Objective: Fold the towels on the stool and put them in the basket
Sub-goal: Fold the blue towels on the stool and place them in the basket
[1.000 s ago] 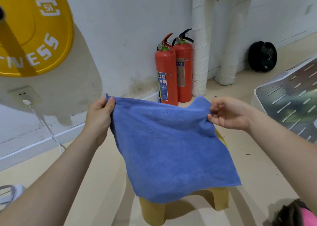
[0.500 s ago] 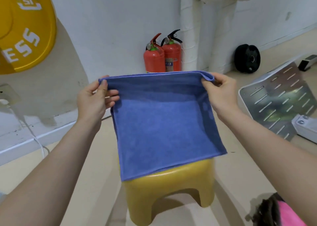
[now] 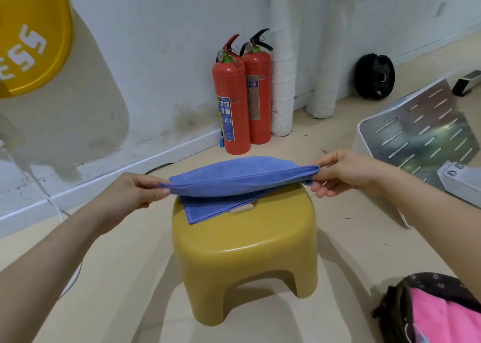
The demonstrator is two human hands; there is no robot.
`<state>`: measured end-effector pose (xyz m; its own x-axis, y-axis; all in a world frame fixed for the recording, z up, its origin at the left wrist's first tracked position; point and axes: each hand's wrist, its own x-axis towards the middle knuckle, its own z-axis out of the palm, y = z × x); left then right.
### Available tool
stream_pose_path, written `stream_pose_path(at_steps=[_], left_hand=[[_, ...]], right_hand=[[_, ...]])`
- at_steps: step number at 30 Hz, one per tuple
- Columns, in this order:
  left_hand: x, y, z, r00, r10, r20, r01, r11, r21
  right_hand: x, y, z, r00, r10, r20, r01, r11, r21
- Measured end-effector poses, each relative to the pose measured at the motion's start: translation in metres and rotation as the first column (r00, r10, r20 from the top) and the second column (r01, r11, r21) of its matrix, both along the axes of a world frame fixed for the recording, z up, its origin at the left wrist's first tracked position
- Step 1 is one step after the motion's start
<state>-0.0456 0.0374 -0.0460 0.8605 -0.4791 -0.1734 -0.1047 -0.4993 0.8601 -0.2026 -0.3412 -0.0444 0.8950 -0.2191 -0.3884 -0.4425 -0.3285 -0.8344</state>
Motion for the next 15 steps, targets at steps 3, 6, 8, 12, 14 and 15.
stream_pose_path(at_steps=[3,6,8,12,14,15], left_hand=[[-0.003,-0.001,0.004,0.998,-0.057,0.038,0.054,0.996,0.070],[-0.007,-0.005,0.013,0.988,-0.149,-0.030,0.148,0.988,-0.033],[-0.008,-0.005,0.015,0.960,-0.238,-0.149,0.226,0.970,-0.092],[-0.009,-0.001,0.013,0.895,-0.335,-0.294,0.321,0.942,-0.097],[-0.008,0.000,0.015,0.888,-0.319,-0.331,0.289,0.947,-0.138],[-0.008,0.001,0.017,0.886,-0.316,-0.339,0.276,0.948,-0.161]], right_hand=[[-0.006,-0.007,-0.003,0.999,-0.032,0.008,0.030,0.989,0.147],[-0.010,-0.008,-0.006,1.000,-0.030,-0.006,0.030,0.980,0.196],[-0.014,-0.009,-0.008,0.999,0.026,-0.045,-0.018,0.984,0.177],[-0.022,-0.013,-0.007,0.988,0.115,-0.104,-0.102,0.987,0.123],[-0.025,-0.013,-0.003,0.990,0.113,-0.078,-0.100,0.983,0.157],[-0.025,-0.014,0.000,0.992,0.112,-0.058,-0.099,0.976,0.193]])
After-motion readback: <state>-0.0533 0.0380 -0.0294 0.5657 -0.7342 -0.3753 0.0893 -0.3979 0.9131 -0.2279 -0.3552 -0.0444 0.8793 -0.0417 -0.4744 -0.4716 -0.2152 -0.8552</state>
